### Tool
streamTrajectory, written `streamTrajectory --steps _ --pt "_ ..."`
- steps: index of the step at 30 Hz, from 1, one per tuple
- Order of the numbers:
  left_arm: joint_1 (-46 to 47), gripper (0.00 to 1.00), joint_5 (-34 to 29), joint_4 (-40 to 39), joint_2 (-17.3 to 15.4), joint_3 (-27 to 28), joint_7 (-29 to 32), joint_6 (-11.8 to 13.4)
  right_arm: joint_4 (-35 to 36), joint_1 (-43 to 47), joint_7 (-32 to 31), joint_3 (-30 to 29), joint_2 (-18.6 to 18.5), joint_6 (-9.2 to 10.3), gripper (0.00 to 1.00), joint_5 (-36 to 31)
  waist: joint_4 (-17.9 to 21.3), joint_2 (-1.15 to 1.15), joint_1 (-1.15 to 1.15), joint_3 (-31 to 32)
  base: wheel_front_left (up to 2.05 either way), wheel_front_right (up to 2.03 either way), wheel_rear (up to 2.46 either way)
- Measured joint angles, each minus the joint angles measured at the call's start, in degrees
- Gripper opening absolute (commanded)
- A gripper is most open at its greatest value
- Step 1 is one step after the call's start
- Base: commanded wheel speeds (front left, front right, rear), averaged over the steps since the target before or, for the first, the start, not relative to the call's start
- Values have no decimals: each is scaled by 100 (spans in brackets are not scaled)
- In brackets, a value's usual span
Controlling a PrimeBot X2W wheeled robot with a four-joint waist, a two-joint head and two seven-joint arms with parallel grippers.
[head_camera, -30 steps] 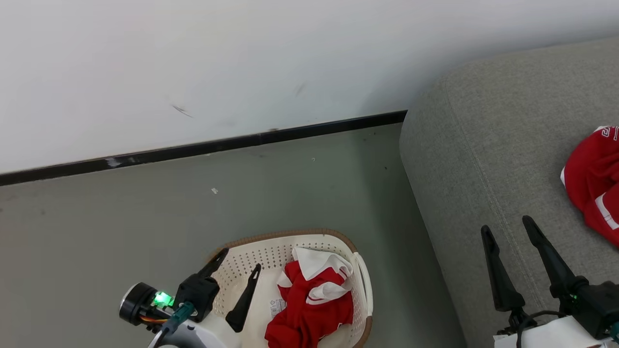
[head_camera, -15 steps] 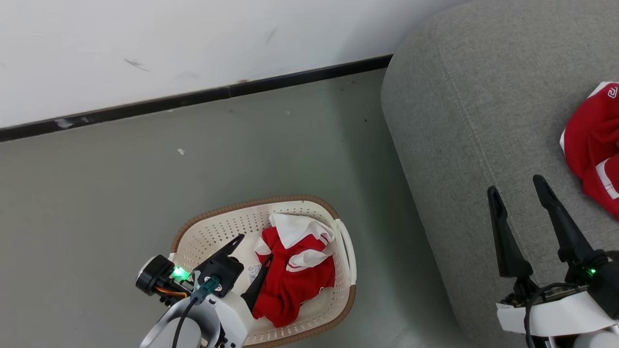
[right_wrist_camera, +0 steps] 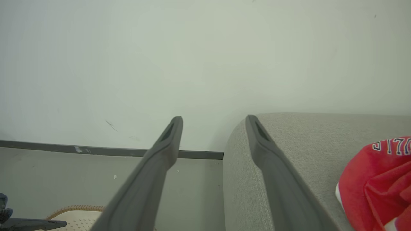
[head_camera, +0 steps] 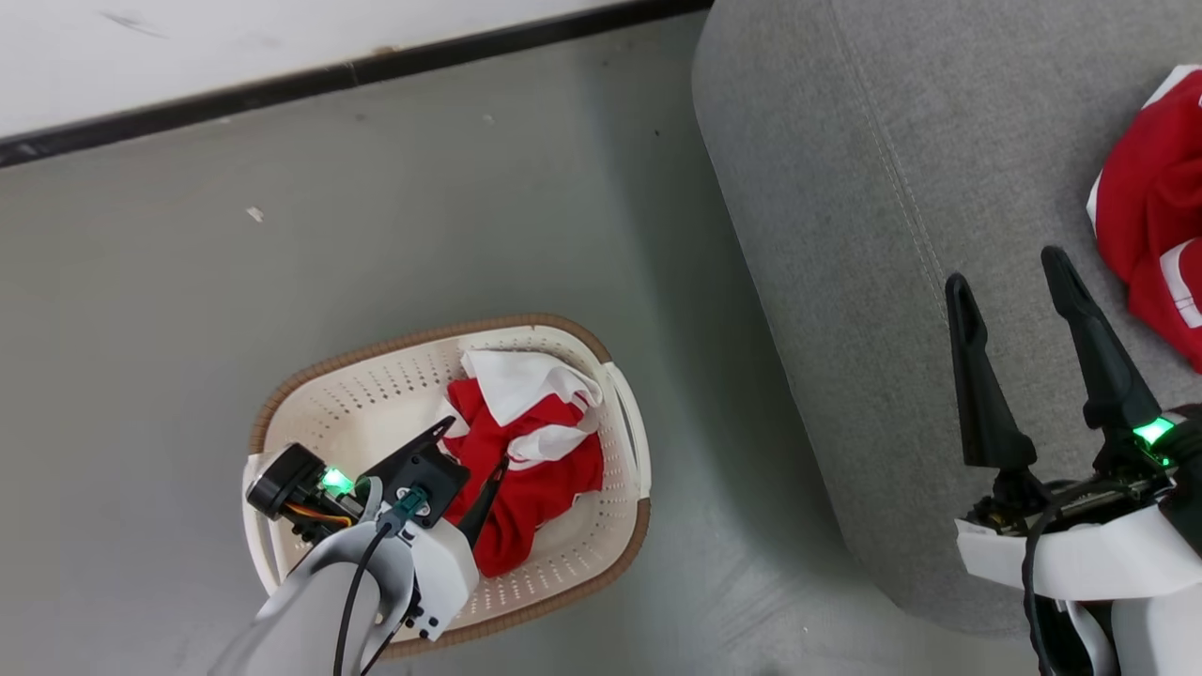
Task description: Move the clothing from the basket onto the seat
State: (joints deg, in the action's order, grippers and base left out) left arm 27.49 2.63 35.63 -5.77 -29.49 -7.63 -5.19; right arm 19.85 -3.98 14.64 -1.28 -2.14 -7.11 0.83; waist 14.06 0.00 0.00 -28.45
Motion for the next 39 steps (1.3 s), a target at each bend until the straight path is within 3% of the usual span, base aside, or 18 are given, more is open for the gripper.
streamTrajectory --steps 15,39 --pt "739 100 -271 748 4 -86 -9 9 40 -614 0 166 -1 0 100 281 456 0 0 -852 0 0 0" --pt "1555 100 -376 1678 -364 46 -104 211 31 -1250 1 390 -1 0 100 698 1120 0 0 -1886 0 0 0"
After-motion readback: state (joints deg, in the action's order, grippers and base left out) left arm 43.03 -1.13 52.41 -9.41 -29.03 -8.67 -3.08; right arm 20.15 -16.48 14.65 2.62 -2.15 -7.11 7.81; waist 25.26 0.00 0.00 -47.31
